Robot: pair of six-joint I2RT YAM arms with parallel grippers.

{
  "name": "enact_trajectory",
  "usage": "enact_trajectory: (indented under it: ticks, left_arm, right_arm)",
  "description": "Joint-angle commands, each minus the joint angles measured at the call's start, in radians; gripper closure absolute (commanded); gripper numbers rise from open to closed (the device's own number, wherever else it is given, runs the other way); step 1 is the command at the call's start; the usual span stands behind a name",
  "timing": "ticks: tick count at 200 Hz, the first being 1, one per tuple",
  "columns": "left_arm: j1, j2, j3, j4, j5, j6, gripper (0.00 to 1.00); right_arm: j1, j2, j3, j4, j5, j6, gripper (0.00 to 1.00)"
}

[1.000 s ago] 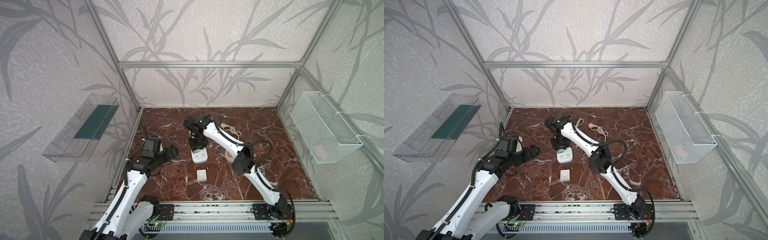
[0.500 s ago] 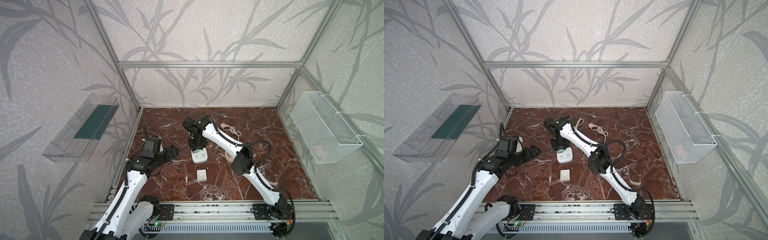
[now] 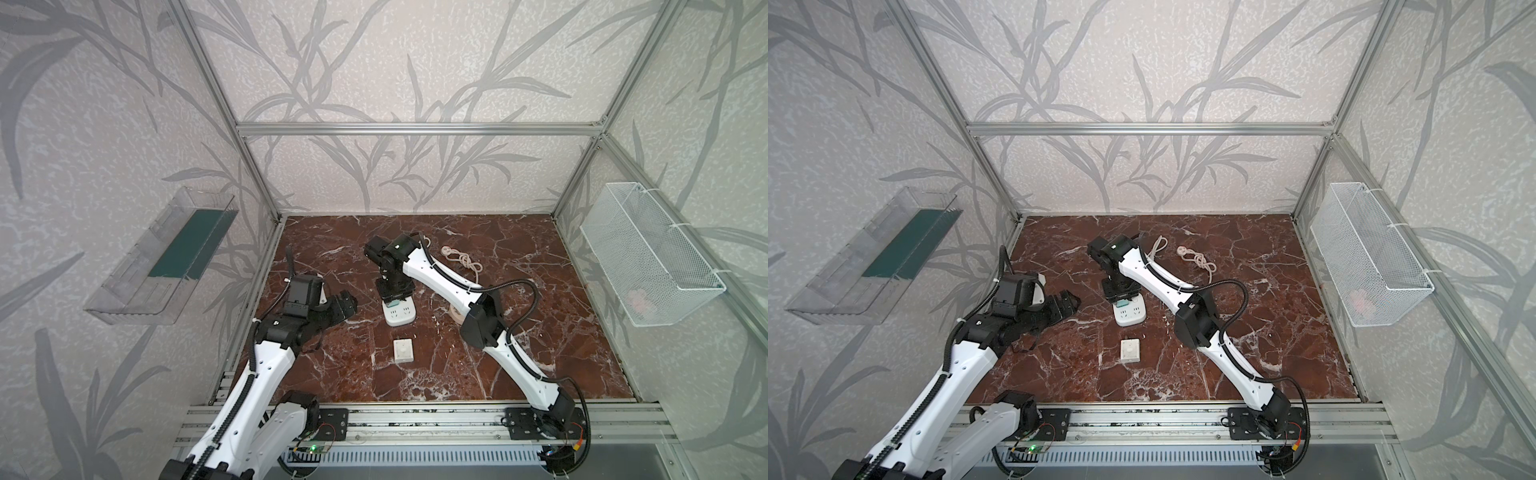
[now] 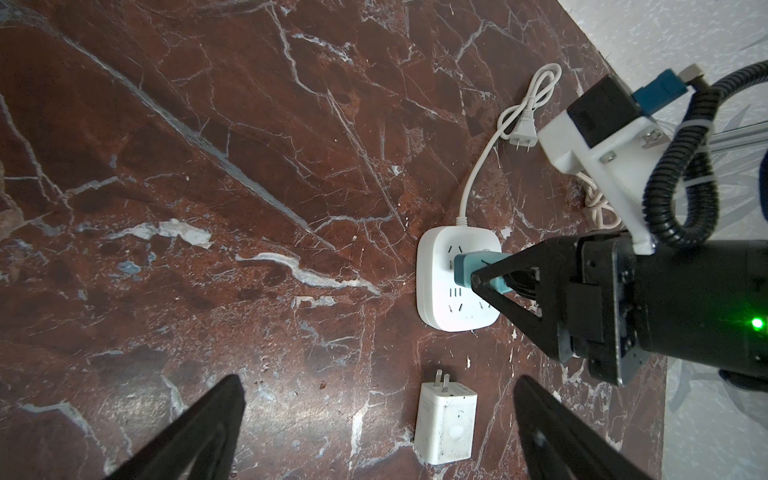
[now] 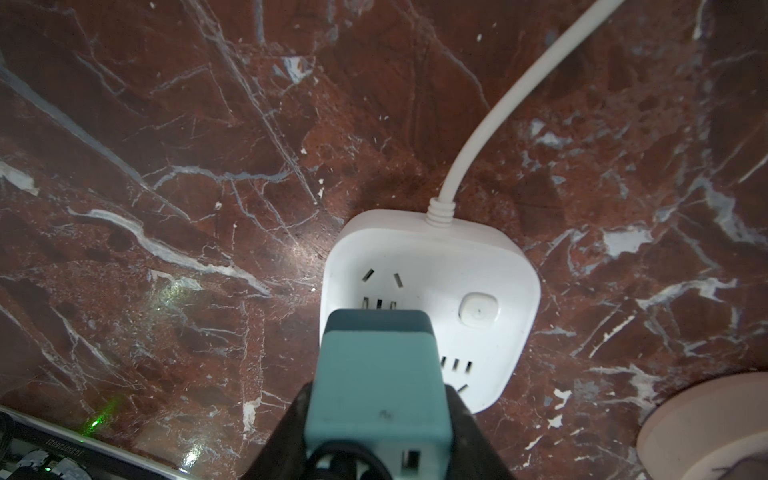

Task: Insert the plug
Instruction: 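Press the teal charger down into the strip socket with right gripper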

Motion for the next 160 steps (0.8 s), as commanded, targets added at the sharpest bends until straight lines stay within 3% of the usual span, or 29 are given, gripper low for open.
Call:
enact_trajectory:
  ticks: [1, 73, 94, 117, 160]
  left_arm:
    - [0.005, -0.012, -0.008, 0.003, 0.005, 0.007, 0.02]
    - [0.005, -0.020, -0.014, -0.001, 0.008, 0.004, 0.02]
    - [0.005, -0.023, -0.021, 0.005, 0.013, -0.001, 0.02]
    - [0.005, -0.013, -0.020, 0.008, 0.026, 0.001, 0.02]
    - [0.005, -0.008, -0.020, 0.008, 0.032, 0.002, 0.02]
  right_arm:
    - [-0.001, 0.030, 0.015, -0.006, 0.019, 0.006, 1.00]
    - [0.002, 0.073, 0.054, -0.036, 0.017, 0.004, 1.00]
    - [0.023, 0.113, 0.069, -0.039, 0.068, -0.001, 1.00]
    - [0.030, 0.192, 0.086, -0.047, 0.010, 0.006, 1.00]
    - [0.030, 0.239, 0.111, -0.092, 0.044, -0.009, 1.00]
